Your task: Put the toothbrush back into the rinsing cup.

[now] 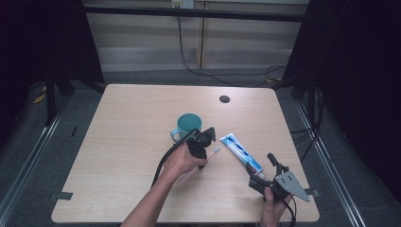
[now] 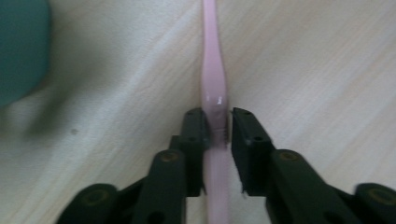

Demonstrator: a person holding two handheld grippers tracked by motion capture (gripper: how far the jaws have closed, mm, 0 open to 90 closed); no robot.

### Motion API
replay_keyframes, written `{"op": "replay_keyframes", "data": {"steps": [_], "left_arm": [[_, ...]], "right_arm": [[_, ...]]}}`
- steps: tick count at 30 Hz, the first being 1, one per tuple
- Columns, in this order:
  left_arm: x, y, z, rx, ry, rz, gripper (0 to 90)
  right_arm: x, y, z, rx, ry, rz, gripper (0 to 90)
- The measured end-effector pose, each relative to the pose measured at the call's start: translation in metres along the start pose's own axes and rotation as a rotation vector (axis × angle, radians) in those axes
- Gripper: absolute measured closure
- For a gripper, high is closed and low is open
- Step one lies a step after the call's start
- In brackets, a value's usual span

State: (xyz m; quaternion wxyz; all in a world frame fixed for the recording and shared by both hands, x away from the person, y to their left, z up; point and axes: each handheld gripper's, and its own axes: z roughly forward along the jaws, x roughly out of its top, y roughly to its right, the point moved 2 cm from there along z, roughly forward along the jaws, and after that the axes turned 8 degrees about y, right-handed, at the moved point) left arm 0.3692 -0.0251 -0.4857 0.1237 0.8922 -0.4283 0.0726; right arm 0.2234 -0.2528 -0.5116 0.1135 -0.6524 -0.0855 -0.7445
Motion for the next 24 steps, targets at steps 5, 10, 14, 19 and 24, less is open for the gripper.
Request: {"op": "replay_keyframes", "data": {"steps": [5, 10, 14, 19, 24], "left_arm": [[0.0, 0.002, 0.0, 0.013, 0.005, 0.015, 79.1], [-0.002, 0.0, -0.001, 0.03, 0.015, 0.019, 79.5], [-0.006, -0.006, -0.002, 0.01, 0.017, 0.0, 79.5], [-0.01, -0.012, -0.004, -0.019, 0.028, -0.02, 79.5], [-0.012, -0.014, -0.011, -0.044, 0.054, -0.022, 84.2]], "right_arm": [[0.0, 0.0, 0.0, 0.0, 0.0, 0.0, 13.5], [0.0, 0.0, 0.0, 0.0, 0.0, 0.0, 13.5], [0.0, 0.0, 0.0, 0.0, 0.0, 0.0, 13.5], [0.0, 0.0, 0.0, 0.0, 0.0, 0.001, 13.5], [0.0, 0.0, 0.0, 0.001, -0.001, 0.0, 13.6]]}}
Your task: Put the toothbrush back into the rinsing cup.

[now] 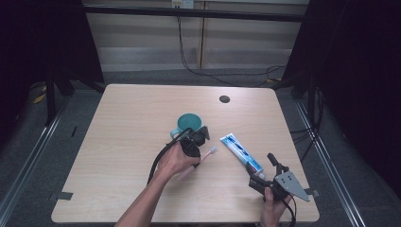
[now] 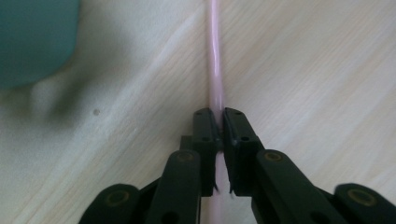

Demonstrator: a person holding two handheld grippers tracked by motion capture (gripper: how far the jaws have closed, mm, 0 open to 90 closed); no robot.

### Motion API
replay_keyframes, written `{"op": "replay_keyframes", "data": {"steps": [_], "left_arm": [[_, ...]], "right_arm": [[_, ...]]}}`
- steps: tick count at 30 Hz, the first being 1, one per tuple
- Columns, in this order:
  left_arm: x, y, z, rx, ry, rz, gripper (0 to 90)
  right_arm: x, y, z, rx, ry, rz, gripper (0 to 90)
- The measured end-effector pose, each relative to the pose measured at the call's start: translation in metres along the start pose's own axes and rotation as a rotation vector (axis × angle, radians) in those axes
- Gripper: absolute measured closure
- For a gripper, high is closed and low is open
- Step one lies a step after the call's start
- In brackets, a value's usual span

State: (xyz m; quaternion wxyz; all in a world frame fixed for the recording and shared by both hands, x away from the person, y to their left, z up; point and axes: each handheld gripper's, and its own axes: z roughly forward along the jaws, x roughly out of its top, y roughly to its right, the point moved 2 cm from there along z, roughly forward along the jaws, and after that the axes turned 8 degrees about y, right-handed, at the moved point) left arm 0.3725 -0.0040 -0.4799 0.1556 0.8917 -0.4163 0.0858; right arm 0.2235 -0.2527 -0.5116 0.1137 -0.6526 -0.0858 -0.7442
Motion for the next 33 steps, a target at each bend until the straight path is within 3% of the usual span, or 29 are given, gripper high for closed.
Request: {"op": "replay_keyframes", "data": {"steps": [4, 10, 26, 30, 33], "left_arm": [[-0.001, -0.003, 0.001, 0.015, -0.01, -0.013, 84.3], [-0.002, -0.004, 0.0, -0.01, 0.0, -0.019, 84.3], [-0.004, -0.006, -0.022, -0.042, 0.082, -0.024, 84.3], [-0.005, -0.007, -0.032, -0.056, 0.125, -0.036, 84.4], [-0.006, -0.007, -0.039, -0.063, 0.134, -0.021, 84.4]], "right_arm": [[0.0, 0.0, 0.0, 0.0, 0.0, 0.0, 13.5], [0.0, 0.0, 0.0, 0.001, 0.001, 0.001, 13.5], [0.0, 0.0, 0.0, 0.0, 0.0, 0.0, 13.5], [0.0, 0.0, 0.0, 0.0, 0.0, 0.0, 13.5], [0.0, 0.0, 0.0, -0.001, -0.001, -0.001, 13.5]]}}
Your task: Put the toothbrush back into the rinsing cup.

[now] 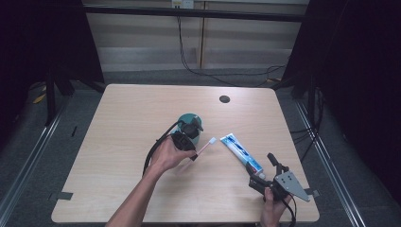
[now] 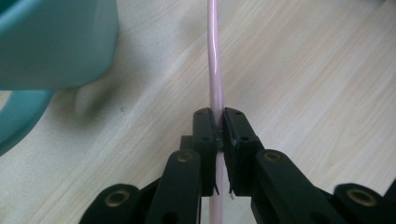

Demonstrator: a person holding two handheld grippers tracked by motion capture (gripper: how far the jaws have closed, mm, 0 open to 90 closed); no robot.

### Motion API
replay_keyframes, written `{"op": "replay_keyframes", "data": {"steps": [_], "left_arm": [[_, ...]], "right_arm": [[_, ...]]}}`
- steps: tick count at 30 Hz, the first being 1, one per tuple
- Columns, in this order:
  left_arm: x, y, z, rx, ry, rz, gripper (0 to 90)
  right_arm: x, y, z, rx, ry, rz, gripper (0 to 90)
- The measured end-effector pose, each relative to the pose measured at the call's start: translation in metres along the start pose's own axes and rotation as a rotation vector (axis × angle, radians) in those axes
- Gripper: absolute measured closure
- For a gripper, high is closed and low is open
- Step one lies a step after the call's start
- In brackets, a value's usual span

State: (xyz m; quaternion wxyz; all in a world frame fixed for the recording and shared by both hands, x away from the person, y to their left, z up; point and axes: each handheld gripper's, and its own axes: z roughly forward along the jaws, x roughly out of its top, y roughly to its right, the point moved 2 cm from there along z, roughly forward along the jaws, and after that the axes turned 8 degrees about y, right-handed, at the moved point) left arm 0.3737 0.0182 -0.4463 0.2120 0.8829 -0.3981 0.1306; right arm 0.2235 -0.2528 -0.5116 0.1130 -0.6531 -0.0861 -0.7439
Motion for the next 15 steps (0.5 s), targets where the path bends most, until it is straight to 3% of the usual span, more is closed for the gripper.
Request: {"op": "replay_keyframes", "data": {"steps": [10, 15], "left_arm": [[0.0, 0.001, -0.019, -0.034, 0.078, -0.009, 84.4], [0.002, 0.003, -0.03, -0.049, 0.115, 0.005, 84.4]], "right_arm": [[0.0, 0.0, 0.0, -0.002, 0.001, 0.0, 13.5], [0.0, 0.0, 0.0, -0.001, 0.001, -0.002, 13.5]]}}
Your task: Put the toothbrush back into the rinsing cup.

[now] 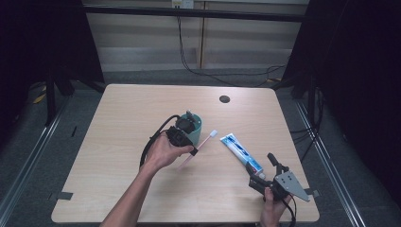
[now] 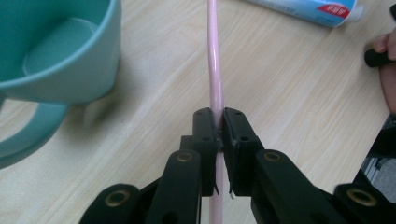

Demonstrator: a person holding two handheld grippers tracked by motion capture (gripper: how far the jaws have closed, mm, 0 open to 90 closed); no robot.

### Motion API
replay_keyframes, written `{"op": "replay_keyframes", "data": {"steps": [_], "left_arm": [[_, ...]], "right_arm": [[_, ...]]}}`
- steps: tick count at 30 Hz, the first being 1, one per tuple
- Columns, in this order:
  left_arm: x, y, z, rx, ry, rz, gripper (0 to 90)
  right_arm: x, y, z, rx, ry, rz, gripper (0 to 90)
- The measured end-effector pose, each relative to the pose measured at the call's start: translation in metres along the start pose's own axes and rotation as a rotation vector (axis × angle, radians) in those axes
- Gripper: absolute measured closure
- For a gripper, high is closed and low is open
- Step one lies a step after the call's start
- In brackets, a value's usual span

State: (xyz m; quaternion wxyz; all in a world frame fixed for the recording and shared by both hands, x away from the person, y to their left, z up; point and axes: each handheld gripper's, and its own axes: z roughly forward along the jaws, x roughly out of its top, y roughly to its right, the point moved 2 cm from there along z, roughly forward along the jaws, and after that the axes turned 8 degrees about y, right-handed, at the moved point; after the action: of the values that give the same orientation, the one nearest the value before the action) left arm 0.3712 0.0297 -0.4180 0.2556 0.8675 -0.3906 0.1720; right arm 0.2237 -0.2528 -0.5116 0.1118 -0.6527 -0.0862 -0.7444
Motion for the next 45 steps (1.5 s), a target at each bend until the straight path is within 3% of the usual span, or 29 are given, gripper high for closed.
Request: {"op": "replay_keyframes", "data": {"steps": [16, 22, 30, 39, 45], "left_arm": [[0.005, 0.0, -0.029, -0.024, 0.149, 0.035, 84.3], [0.007, 0.0, -0.038, -0.027, 0.234, 0.05, 84.4], [0.008, -0.003, -0.05, -0.015, 0.353, 0.036, 84.3], [0.008, -0.005, -0.064, -0.001, 0.488, 0.047, 84.4], [0.008, -0.005, -0.072, 0.0, 0.562, 0.078, 84.3]], "right_arm": [[0.0, 0.0, 0.0, -0.001, -0.001, -0.001, 13.5], [0.0, 0.0, 0.0, 0.0, -0.001, -0.003, 13.5], [0.0, 0.0, 0.0, -0.002, 0.001, 0.0, 13.5], [0.0, 0.0, 0.0, -0.001, 0.0, 0.003, 13.6], [0.0, 0.0, 0.0, -0.002, -0.001, 0.002, 13.5]]}}
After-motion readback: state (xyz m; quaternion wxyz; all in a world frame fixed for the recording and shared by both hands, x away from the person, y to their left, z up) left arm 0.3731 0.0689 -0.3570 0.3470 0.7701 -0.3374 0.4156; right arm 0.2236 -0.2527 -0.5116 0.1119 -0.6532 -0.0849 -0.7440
